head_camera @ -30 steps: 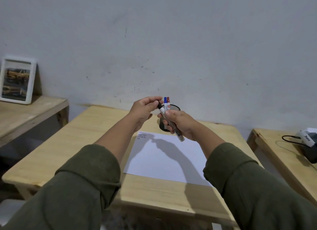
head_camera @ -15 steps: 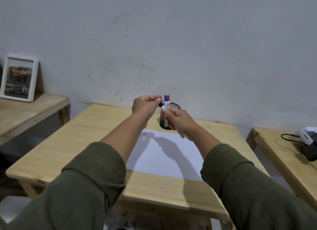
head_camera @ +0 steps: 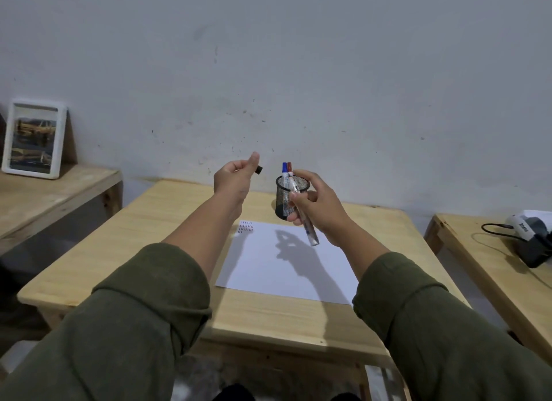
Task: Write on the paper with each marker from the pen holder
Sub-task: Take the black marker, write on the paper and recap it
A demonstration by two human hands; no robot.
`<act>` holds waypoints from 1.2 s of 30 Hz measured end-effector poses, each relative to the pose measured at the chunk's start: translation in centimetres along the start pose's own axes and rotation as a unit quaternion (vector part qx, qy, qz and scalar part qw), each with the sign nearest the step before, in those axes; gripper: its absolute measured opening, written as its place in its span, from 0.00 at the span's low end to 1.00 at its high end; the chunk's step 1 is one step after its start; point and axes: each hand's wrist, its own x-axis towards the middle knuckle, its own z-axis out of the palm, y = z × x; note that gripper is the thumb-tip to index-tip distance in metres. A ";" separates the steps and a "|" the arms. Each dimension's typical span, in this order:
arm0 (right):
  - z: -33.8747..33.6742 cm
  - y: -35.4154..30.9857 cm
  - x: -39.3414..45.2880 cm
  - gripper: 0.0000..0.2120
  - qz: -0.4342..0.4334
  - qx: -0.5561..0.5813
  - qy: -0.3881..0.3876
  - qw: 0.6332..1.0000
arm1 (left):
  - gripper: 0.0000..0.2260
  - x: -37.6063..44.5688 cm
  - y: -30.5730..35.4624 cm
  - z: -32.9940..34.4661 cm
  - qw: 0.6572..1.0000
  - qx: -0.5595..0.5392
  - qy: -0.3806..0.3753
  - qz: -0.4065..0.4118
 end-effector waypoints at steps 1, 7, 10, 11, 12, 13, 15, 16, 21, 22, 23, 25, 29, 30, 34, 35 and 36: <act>0.0 0.1 -0.1 0.16 0.006 0.024 -0.003 1.000 | 0.12 0.1 -0.3 -0.3 1.000 0.004 -0.004 0.004; 1.5 2.3 0.5 0.13 0.097 0.157 0.009 0.983 | 0.07 2.3 -3.9 -2.5 0.993 0.099 0.013 0.055; 2.7 4.1 1.9 0.13 0.106 0.138 0.018 0.985 | 0.02 3.7 -6.2 -3.9 0.978 0.187 -0.002 0.087; 3.2 4.8 2.4 0.11 0.101 0.118 0.021 0.988 | 0.02 4.2 -7.0 -4.4 0.972 0.214 -0.010 0.094; 3.8 5.5 2.8 0.09 0.100 0.105 0.024 0.989 | 0.02 4.8 -7.8 -4.8 0.968 0.232 -0.016 0.099; 4.4 6.2 3.3 0.07 0.101 0.103 0.029 0.989 | 0.02 5.3 -8.5 -5.1 0.966 0.238 -0.024 0.103; 5.7 7.3 4.3 0.05 0.101 0.113 0.043 0.987 | 0.04 6.3 -9.9 -5.7 0.957 0.264 -0.044 0.109; 6.2 7.8 4.8 0.06 0.106 0.115 0.057 0.986 | 0.05 6.8 -10.5 -5.9 0.950 0.287 -0.056 0.114; 8.0 9.4 6.8 0.05 0.158 0.135 0.116 0.971 | 0.06 9.7 -13.1 -6.6 0.886 0.424 -0.116 0.145; 8.2 9.5 7.0 0.05 0.162 0.139 0.121 0.969 | 0.06 10.0 -13.4 -6.7 0.880 0.434 -0.119 0.150; 8.4 9.6 7.2 0.04 0.162 0.139 0.126 0.969 | 0.06 10.1 -13.5 -6.8 0.877 0.439 -0.118 0.157; 8.7 9.9 7.4 0.05 0.156 0.131 0.133 0.970 | 0.07 10.4 -13.9 -7.0 0.880 0.432 -0.107 0.167; 9.6 10.1 7.3 0.04 0.150 0.129 0.145 0.969 | 0.09 10.8 -14.1 -7.3 0.904 0.393 -0.083 0.149; 9.7 10.0 7.3 0.04 0.150 0.141 0.147 0.968 | 0.09 10.8 -14.2 -7.4 0.908 0.385 -0.077 0.148; 10.2 10.1 7.2 0.03 0.159 0.180 0.148 0.959 | 0.07 10.8 -14.1 -7.6 0.921 0.359 -0.044 0.146; 10.3 10.1 7.2 0.04 0.160 0.178 0.146 0.960 | 0.07 10.8 -14.2 -7.6 0.922 0.357 -0.040 0.147; 10.3 10.3 7.2 0.05 0.158 0.171 0.143 0.962 | 0.07 10.7 -14.3 -7.6 0.922 0.357 -0.039 0.147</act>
